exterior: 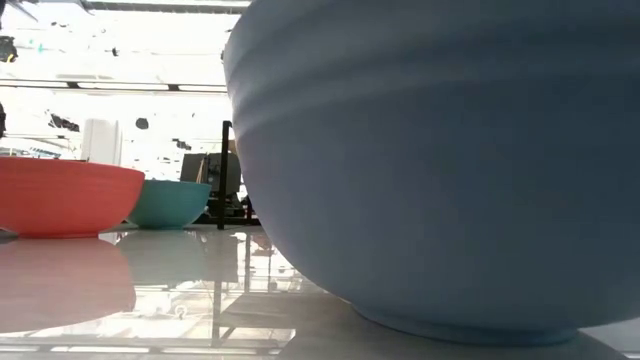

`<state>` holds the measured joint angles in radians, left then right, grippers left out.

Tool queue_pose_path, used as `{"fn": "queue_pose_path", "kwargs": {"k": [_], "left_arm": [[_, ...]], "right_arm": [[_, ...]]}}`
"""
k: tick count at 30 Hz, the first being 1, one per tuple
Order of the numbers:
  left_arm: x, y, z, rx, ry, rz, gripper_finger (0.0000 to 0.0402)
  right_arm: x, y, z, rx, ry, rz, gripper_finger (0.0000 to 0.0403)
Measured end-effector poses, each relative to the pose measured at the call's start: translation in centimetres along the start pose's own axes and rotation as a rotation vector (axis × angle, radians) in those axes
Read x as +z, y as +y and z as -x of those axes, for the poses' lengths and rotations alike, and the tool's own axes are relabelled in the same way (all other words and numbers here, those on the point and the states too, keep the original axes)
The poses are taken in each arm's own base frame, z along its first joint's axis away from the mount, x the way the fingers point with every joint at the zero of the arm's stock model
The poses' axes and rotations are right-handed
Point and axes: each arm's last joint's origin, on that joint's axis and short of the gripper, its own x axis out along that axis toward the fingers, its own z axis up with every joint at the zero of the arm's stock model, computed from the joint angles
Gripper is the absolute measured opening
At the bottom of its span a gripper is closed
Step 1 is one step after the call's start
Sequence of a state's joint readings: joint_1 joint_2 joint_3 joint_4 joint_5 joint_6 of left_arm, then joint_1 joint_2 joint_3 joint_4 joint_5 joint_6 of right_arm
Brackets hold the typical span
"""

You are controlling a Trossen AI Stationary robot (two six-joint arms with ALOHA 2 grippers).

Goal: Place and stack bowls onto a shelf
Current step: Stack the pink bowl on top of the light blue bowl on the shelf

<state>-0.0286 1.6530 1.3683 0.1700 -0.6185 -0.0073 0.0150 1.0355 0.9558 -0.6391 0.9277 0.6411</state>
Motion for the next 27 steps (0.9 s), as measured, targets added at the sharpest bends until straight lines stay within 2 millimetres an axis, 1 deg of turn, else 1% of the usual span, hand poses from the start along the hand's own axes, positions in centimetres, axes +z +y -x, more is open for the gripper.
{"fn": "queue_pose_path", "kwargs": {"k": [4, 8, 13, 16, 18, 20, 22, 26, 27], "left_arm": [[0.9, -0.9, -2.1, 0.01, -0.021, -0.092, 0.0206], [1.7, -1.3, -3.7, 0.025, -0.022, -0.13, 0.0206], [1.5, -0.9, -5.4, 0.071, 0.035, -0.167, 0.0206], [1.5, -0.4, -5.5, 0.121, 0.047, -0.178, 0.0199], [1.6, -0.2, -5.5, 0.164, 0.048, -0.177, 0.0181], [1.6, -0.1, -5.5, 0.183, 0.051, -0.189, 0.0153], [1.6, -0.2, -5.5, 0.18, 0.051, -0.209, 0.0117], [1.7, 0.0, -5.5, 0.2, 0.055, -0.228, 0.003], [1.7, 0.1, -5.5, 0.203, 0.055, -0.23, 0.0017]], "right_arm": [[0.5, -0.2, -0.3, -0.045, -0.042, 0.005, 0.0024], [1.0, -0.1, -0.3, -0.073, -0.09, 0.065, 0.0024], [1.7, 0.6, 0.0, -0.043, -0.144, 0.178, 0.0024], [2.0, 1.1, 0.4, -0.017, -0.178, 0.232, 0.0025], [2.2, 1.3, 0.7, -0.009, -0.199, 0.264, 0.0025], [2.3, 1.5, 0.9, -0.002, -0.214, 0.295, 0.0029], [2.4, 1.6, 1.0, -0.01, -0.222, 0.331, 0.0035], [2.4, 1.6, 1.0, -0.005, -0.223, 0.366, 0.0047], [2.4, 1.6, 1.0, -0.004, -0.222, 0.367, 0.005]]}}
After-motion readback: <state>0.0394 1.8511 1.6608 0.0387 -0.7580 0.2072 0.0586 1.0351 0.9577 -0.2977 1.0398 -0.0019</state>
